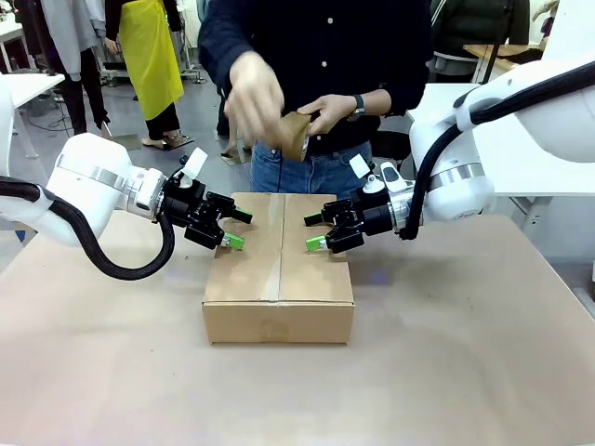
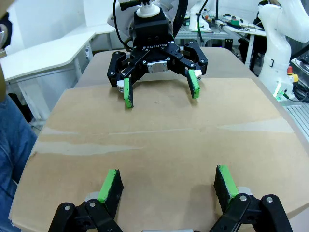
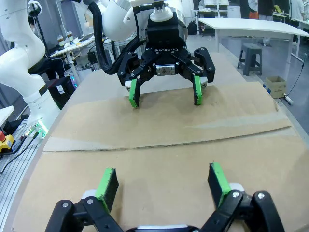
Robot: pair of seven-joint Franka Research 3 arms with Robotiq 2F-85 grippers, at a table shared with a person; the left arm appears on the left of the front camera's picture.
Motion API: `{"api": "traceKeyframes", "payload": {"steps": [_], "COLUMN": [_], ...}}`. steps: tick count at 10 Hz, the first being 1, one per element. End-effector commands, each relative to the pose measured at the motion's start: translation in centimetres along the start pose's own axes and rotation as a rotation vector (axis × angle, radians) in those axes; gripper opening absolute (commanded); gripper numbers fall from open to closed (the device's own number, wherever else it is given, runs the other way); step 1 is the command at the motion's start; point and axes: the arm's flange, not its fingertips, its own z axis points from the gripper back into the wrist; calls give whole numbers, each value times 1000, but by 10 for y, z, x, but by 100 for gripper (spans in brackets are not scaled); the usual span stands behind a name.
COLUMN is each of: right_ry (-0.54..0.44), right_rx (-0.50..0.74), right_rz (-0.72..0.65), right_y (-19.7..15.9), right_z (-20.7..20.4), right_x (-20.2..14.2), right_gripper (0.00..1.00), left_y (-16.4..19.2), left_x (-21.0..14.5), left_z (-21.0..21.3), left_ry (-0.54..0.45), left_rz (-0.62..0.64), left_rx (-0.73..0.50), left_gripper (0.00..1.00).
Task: Pack the gift set into the box.
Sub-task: Press and hold the closed box until the human finishes sealing it.
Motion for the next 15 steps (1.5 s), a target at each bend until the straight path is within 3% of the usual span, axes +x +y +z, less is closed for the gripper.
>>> {"api": "traceKeyframes", "payload": {"steps": [1,15], "right_ry": [6,6], "right_rx": [0,0], "right_rz": [0,0], "right_y": [0,0], "right_z": [0,0], "right_x": [-2,-2], "right_gripper": [100,100], "left_y": [-1,-1], "left_x": [-2,-2], "left_z": [-1,-1], "left_ry": [1,1], "left_rz": [4,4], "left_rx": [-2,-2], "left_gripper": [100,100]}}
